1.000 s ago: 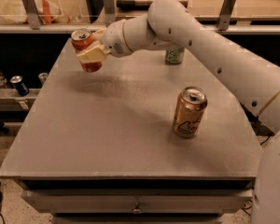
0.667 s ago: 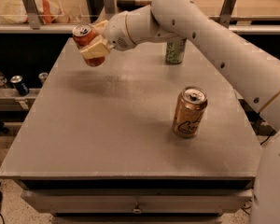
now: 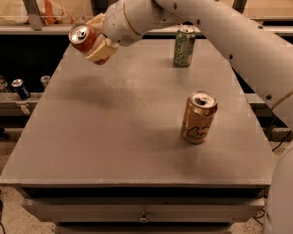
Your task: Knock coke can over
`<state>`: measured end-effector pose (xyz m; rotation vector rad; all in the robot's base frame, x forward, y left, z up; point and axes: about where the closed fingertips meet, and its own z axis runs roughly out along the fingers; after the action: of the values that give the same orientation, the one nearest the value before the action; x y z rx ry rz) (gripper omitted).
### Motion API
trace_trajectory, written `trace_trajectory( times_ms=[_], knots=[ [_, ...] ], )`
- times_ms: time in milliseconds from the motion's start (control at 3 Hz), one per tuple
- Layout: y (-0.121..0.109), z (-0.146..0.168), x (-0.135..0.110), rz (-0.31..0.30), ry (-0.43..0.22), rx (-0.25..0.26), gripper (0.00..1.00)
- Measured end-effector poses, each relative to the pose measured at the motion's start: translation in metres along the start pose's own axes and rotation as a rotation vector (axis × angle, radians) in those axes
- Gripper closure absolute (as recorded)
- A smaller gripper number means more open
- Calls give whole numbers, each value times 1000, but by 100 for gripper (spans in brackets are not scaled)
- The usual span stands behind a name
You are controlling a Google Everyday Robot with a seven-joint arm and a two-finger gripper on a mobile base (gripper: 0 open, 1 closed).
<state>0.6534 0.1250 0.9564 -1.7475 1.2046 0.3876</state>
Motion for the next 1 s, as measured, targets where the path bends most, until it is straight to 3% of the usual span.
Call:
trace_trajectory(
  times_ms=[667, 1000],
  knots=[
    [33, 8, 3, -286, 298, -130, 100],
    [42, 9, 5, -383, 366, -194, 100]
  ],
)
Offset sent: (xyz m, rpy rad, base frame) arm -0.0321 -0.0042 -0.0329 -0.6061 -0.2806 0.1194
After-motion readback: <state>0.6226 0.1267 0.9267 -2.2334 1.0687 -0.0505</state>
